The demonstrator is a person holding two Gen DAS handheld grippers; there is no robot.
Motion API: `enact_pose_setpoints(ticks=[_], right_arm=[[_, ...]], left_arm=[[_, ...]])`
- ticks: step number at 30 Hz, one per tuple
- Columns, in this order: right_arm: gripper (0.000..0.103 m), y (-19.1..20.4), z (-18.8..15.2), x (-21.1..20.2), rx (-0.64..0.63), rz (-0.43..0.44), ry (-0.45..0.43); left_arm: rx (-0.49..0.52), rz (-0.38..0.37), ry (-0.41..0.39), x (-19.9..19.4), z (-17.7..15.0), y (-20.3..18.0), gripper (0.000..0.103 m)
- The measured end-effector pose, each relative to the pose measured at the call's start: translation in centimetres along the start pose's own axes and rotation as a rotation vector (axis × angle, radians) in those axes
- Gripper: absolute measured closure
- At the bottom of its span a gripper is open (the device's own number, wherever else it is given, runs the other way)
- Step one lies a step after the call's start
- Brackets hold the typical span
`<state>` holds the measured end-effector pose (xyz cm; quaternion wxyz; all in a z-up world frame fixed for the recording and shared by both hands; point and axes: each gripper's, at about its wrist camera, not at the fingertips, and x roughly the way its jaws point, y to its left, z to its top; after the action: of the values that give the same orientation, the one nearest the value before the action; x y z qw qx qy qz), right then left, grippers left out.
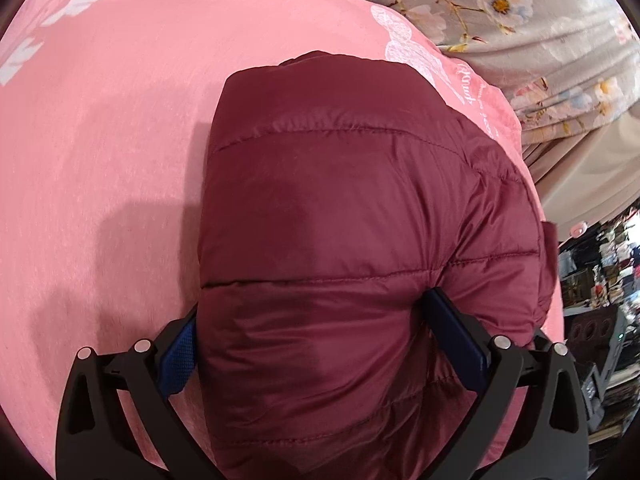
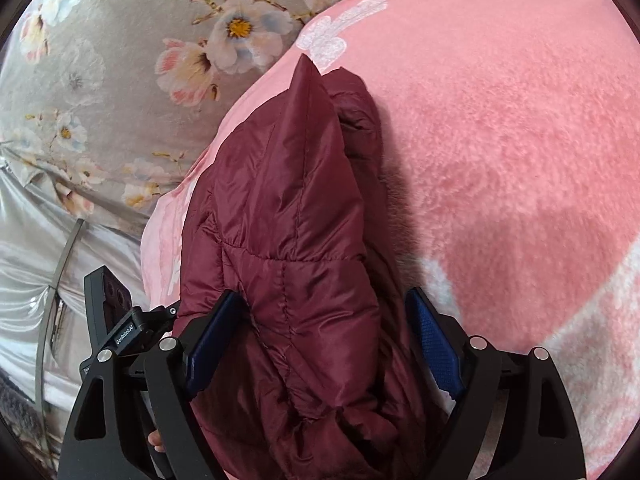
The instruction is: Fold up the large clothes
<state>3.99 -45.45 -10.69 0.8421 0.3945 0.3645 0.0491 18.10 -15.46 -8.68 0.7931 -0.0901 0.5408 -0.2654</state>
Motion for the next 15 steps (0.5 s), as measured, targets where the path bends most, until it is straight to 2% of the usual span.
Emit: enact_pose_setpoints(ticks=[9, 15], right_arm=[[0.021, 0.4, -0.6, 0.4, -0.063, 0.002, -0.043], [0.022, 0.4, -0.7, 0.5, -0.083, 0.002, -0.049]], left_arm=[[0.090, 0.046, -0.086, 0.5, -0.6, -1.2, 0.005], [0.102, 0.052, -0.100, 0.5, -0.6, -1.3, 0.005]])
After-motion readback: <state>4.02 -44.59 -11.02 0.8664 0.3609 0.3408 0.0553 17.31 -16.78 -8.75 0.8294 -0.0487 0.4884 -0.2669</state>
